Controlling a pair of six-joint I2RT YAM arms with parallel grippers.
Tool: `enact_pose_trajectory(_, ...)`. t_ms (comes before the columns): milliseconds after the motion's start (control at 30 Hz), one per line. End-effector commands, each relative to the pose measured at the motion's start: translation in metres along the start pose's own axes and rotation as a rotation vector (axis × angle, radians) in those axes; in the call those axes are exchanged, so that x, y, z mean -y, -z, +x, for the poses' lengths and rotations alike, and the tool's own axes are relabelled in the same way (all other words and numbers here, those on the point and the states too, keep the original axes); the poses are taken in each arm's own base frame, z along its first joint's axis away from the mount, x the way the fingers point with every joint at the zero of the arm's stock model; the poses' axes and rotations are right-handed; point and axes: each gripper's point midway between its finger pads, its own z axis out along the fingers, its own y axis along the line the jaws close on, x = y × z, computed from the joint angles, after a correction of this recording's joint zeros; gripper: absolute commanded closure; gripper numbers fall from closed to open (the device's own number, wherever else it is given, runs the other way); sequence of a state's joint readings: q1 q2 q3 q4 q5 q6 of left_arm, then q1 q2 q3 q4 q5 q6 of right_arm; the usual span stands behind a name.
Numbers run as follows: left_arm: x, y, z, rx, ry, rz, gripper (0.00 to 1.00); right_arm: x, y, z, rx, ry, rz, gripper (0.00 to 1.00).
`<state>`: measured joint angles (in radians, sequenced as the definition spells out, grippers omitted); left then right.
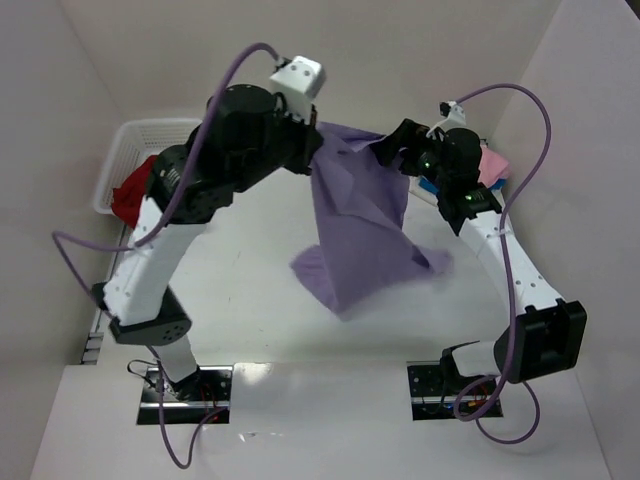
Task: Fold and stack the t-shirts
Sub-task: Move the tshirt to the center of the board
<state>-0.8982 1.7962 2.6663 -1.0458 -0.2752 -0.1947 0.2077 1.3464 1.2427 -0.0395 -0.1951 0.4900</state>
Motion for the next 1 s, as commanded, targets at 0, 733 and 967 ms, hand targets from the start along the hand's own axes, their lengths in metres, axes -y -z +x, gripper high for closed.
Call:
enact_pose_trajectory(0, -0.040, 0.025, -0.002, 0.072, 0.050, -0.184, 1.00, 0.000, 0.011, -0.011, 0.053, 0.008, 0.000, 0.00)
enact_pose_trajectory(733, -0.141, 0.000, 0.066, -0.022, -0.016, -0.587, 1.00, 0.021, 0.038, 0.046, -0.144, 0.002, 0.054, 0.00)
enact_pose_trajectory(967, -0.178, 0.001, 0.007, 0.077, -0.047, -0.642, 1.00, 0.005, 0.068, 0.098, -0.316, 0.017, -0.024, 0.00)
